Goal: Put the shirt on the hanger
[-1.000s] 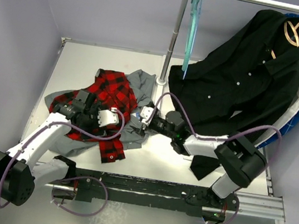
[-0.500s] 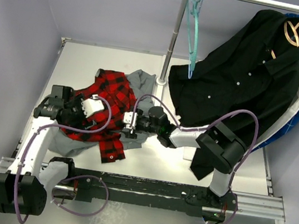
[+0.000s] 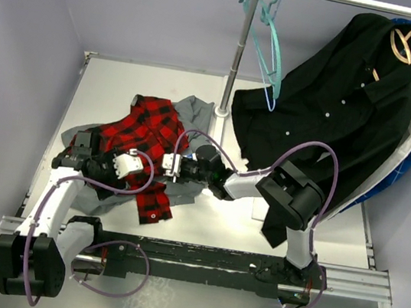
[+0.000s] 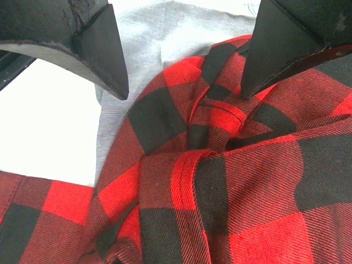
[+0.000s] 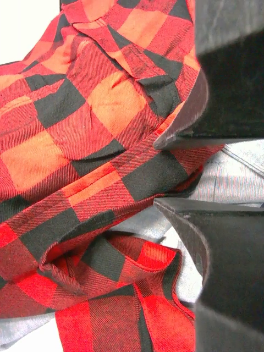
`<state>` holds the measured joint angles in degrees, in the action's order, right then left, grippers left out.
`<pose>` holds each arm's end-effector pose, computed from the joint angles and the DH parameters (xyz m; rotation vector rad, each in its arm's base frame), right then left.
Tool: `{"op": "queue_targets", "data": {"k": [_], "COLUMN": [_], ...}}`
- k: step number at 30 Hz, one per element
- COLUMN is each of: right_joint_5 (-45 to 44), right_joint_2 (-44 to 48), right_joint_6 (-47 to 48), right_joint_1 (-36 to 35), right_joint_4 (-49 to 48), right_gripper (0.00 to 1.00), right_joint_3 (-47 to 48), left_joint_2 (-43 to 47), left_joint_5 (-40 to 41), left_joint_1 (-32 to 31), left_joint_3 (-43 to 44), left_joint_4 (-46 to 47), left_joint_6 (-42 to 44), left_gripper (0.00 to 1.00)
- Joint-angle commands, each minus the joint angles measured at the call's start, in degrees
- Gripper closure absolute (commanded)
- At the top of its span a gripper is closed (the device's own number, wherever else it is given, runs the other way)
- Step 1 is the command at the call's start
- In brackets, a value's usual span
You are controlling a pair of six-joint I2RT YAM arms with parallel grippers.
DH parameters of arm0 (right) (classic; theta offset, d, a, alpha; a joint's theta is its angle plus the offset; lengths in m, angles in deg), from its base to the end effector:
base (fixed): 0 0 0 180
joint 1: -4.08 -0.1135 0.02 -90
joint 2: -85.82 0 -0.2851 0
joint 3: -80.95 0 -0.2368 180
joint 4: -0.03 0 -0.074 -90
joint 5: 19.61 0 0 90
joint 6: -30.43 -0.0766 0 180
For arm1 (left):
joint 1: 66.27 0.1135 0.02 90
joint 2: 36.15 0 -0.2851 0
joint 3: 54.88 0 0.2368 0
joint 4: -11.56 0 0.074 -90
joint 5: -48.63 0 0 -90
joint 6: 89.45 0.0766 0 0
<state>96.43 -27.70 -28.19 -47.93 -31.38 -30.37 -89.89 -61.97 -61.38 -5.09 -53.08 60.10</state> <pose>0.2447 0.3679 0.1748 -1.4433 1.1261 0.6642 0.1426 -0.0149 0.1914 1.2900 2.2989 -0.1395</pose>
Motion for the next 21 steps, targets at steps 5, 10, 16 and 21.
{"op": "queue_targets", "data": {"k": [5, 10, 16, 21], "right_joint_5": [-5.5, -8.48, -9.95, -10.91], "right_joint_2": [2.85, 4.71, 8.01, 10.64], "right_joint_6": [1.57, 3.29, 3.54, 4.03], "right_joint_1": [0.15, 0.24, 1.1, 2.85], "right_joint_4": [-0.05, -0.08, 0.02, 0.61], "right_gripper": [0.71, 0.9, 1.0, 1.0], "right_joint_3": [1.98, 0.33, -1.56, -2.48], "left_joint_2": [-4.29, -6.23, -7.65, -7.7], "left_joint_5": [1.14, 1.28, 1.37, 0.11], "left_joint_1": [0.76, 1.8, 4.08, 6.64], "left_joint_3": [-0.1, -0.11, 0.28, 2.13], "left_joint_4": [7.19, 9.33, 10.2, 9.2], "left_joint_6": [1.11, 1.81, 3.53, 5.13], "left_gripper": [0.18, 0.3, 0.56, 0.64]}}
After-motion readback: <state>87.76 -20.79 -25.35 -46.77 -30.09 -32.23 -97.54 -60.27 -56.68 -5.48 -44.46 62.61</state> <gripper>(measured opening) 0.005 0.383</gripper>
